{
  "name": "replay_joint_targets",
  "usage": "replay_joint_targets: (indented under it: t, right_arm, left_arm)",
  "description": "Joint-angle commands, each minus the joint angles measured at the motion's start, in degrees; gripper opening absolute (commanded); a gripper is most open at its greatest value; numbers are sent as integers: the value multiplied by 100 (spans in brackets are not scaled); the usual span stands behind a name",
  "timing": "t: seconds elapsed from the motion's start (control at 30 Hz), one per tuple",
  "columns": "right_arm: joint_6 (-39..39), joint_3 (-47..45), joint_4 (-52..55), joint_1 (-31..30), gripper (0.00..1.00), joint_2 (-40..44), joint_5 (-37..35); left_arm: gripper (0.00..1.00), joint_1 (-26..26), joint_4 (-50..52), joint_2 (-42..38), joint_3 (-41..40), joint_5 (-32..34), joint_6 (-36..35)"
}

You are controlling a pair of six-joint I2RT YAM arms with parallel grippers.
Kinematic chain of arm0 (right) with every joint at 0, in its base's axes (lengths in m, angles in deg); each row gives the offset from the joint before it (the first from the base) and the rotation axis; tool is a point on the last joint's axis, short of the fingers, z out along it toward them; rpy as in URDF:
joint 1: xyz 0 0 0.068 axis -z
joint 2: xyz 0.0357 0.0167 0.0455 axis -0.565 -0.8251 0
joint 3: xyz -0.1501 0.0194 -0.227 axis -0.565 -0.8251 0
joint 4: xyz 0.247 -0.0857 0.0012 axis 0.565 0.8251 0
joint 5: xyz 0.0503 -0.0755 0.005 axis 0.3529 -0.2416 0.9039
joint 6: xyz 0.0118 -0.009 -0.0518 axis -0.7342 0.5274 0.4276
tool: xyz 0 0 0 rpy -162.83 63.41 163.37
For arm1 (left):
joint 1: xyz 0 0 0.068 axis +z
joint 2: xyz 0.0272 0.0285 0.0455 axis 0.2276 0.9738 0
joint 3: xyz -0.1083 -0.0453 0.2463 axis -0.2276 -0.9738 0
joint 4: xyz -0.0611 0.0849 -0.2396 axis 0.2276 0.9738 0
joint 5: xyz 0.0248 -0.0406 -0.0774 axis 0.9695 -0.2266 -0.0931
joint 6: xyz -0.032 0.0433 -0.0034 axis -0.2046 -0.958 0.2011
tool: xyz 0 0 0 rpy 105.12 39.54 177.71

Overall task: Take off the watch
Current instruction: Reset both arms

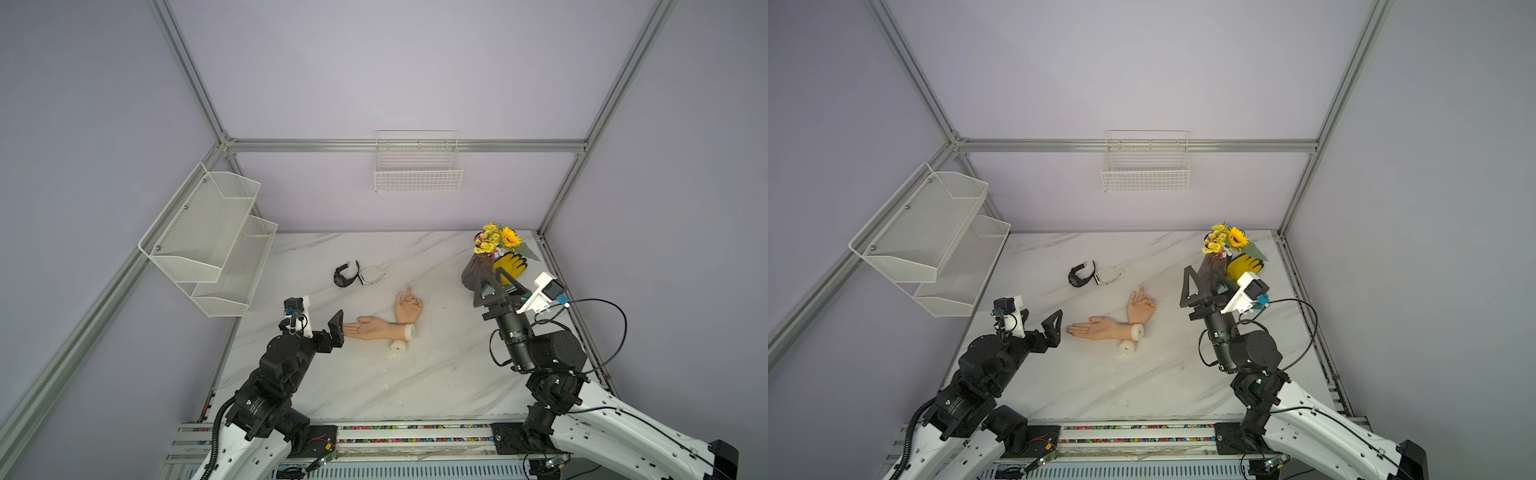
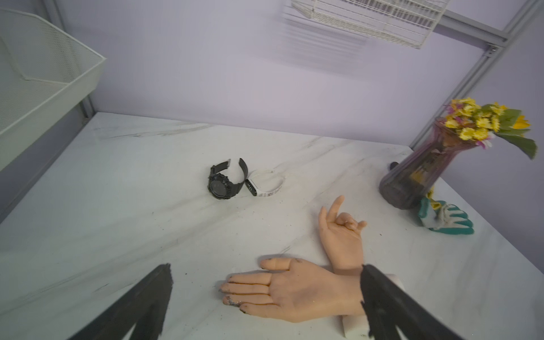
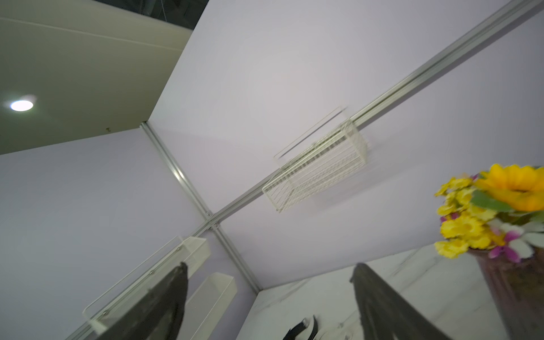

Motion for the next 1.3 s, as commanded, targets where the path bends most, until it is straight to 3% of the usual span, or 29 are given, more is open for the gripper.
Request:
replay_joint_targets:
  t: [0.0,0.13,0.23,0.3,0.4,0.5,0.7,0.83,0.97,1.03,1.07,1.13,1.23,1.27]
  right_arm:
    - [883,-405,-112,313,98,-120,-1481]
    - [785,-887,-340,1261,98,-410,-1759]
    - [1327,-1476,-1455,1857,98,-747,-2024]
    - [1612,-1840,-2268,2448,98,-1134,-1576]
    - [1333,-1955,-2837,3326,98,-1808,-810]
    - [1457,-1907,-3630,3858,98,-2562,-244]
    - [1896,-1947,-6378,4193,98,-4078,360]
    - [2324,-1834,-8067,4389,97,-5587,1331]
    - [2080,-1490,-7056,4561,97,-5492,1742]
    - [2073,-1424,-7053,4560,97,-5550,1502]
    - [1957,-1395,-6908,4558,97,-5517,1360]
    - [1982,-1367,-6896,4558,97,-5533,1367]
    - [1968,-1369,-6879,4563,97,-5524,1374]
    - [1976,-1369,-6882,4558,97,-5524,1372]
  left_arm:
    - [100,49,-882,185,-316,1258,-207]
    - [100,55,-2039,670,-964,1747,-1034]
    - [100,71,-3061,1149,-1430,2283,-1212]
    - [100,93,-3772,1560,-1559,2431,-1586]
    - [100,247,-4579,2243,-1594,2510,-2059]
    - [100,448,-5088,3098,-1534,2377,-2222]
    - [100,864,-6423,4570,-1476,1772,-2532]
    - [100,1237,-6995,5056,-1413,1414,-2568]
    - [100,1768,-7157,5287,-1286,808,-2322]
    - [100,2101,-7264,5498,-1232,113,-2087]
    - [100,2272,-7378,5829,-1164,-233,-2026]
    - [100,2462,-8401,6870,-1054,-328,-2028]
    - [100,2641,-6734,6397,-622,-463,-1663]
    - [100,2667,-7258,6594,-712,-397,-1664]
